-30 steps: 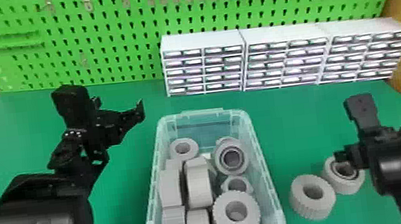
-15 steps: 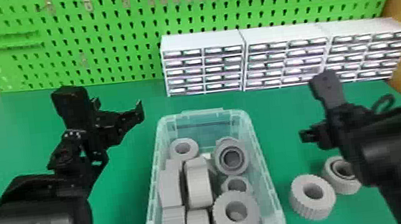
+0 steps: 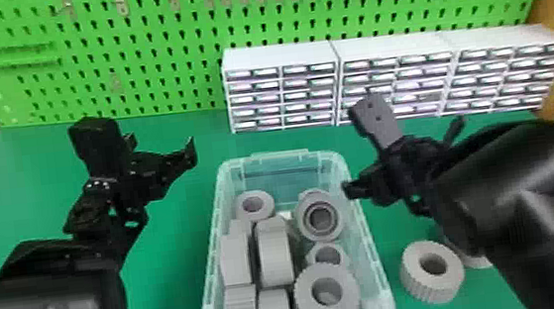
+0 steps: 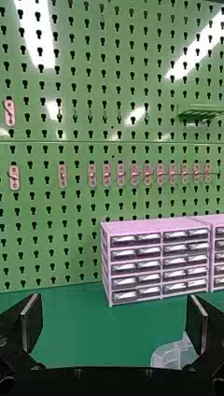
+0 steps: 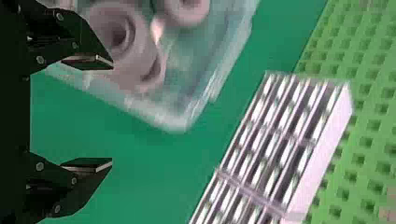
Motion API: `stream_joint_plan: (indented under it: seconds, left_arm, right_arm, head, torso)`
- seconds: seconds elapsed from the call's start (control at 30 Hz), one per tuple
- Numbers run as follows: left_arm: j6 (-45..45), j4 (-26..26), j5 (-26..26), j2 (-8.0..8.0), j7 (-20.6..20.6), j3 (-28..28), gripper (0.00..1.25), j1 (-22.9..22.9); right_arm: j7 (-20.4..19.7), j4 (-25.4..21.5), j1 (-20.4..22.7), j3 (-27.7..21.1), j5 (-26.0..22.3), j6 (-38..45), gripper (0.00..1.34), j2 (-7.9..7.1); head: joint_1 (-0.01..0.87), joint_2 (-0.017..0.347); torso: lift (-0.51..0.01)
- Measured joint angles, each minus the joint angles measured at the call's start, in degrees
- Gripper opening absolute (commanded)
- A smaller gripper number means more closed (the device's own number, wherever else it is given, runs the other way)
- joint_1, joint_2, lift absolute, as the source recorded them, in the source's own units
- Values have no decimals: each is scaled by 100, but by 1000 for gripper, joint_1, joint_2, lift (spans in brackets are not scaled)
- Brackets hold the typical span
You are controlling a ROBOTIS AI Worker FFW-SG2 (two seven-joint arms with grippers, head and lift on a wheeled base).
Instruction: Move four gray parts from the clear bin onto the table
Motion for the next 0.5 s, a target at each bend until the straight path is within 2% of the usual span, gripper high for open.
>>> stream_joint_plan:
  seconds: [0.13,0.27,0.5]
  left_arm:
    - [0,0,-14,-6,0,4,1126,0]
    - [0,0,-26,-12,0,14,1126,0]
    - [33,0,-55,-13,0,17,1126,-9]
  right_arm:
    - [0,0,-48,66,-679,-117,818,-94]
    - [8,6,-46,-63,-1340,-267,819,-163]
    - [116,35,-56,-244,-2257,-440,819,-293]
  head:
    - [686,26]
    - [686,26]
    - [686,26]
  torso:
    - [-50]
    - [-50]
    - [-50]
